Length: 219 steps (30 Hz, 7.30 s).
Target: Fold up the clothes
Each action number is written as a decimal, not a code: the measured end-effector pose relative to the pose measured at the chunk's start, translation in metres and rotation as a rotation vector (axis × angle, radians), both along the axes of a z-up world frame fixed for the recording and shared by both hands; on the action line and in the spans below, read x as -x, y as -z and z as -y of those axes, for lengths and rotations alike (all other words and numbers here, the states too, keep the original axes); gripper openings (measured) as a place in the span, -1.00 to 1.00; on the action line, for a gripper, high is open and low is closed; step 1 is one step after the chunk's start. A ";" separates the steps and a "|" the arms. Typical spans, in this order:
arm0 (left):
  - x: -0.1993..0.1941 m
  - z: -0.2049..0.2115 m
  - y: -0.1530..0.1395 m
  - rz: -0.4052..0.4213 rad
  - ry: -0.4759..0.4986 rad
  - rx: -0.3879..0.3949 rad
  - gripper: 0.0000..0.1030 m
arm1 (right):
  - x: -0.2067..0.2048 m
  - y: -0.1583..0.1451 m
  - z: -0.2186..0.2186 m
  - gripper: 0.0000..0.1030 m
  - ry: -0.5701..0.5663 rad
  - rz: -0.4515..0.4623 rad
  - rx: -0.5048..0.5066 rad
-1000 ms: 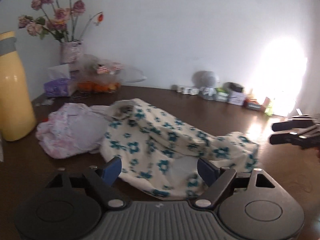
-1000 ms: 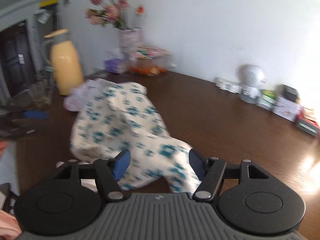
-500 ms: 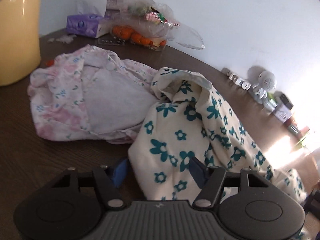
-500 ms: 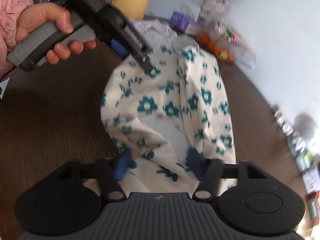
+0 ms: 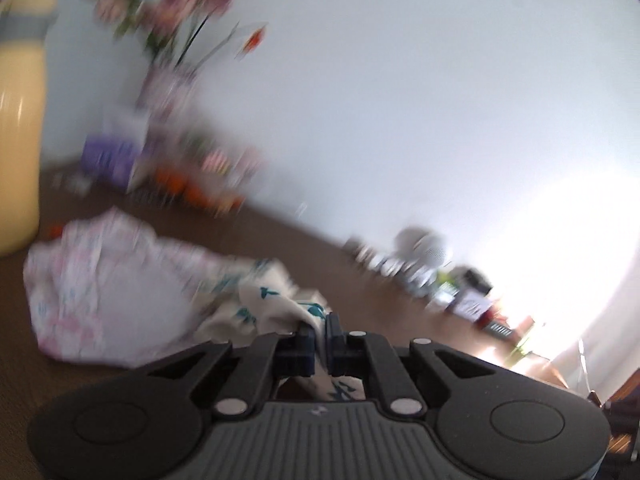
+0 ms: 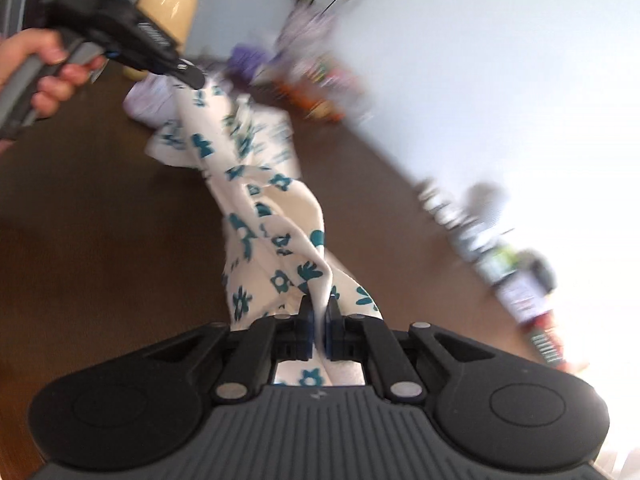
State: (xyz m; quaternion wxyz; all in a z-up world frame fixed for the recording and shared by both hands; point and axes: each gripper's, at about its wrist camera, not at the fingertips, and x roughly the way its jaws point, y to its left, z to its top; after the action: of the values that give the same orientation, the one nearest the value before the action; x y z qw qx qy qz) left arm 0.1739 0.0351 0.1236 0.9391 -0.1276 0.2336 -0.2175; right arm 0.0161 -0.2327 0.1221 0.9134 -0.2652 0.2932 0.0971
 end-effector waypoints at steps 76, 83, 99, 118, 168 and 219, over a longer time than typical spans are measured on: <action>0.019 0.008 0.109 -0.232 -0.083 -0.610 -0.87 | -0.003 0.126 0.051 -0.78 0.035 -0.208 0.029; 0.062 -0.027 0.072 -0.097 -0.164 -0.601 -0.89 | 0.014 0.095 0.064 -0.92 0.123 -0.079 -0.018; 0.084 -0.037 -0.037 0.197 -0.256 -0.665 -0.89 | -0.001 -0.023 0.070 -0.92 0.171 0.233 0.062; 0.086 -0.039 -0.095 0.273 -0.272 -0.674 -0.88 | -0.064 -0.058 0.051 -0.92 0.135 0.405 0.326; 0.131 -0.064 0.054 -0.034 0.052 -0.562 -0.86 | -0.013 0.099 -0.225 -0.59 -0.645 -0.210 -0.043; 0.134 -0.072 0.076 -0.049 0.164 -0.763 -0.07 | -0.016 0.084 -0.050 -0.89 -0.192 -0.489 -0.716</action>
State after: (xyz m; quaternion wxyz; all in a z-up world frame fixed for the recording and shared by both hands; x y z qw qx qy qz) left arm 0.0404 0.1075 0.0479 0.8927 0.2445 0.3295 -0.1863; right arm 0.0322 -0.1823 0.0376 0.8384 0.0724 0.4224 0.3366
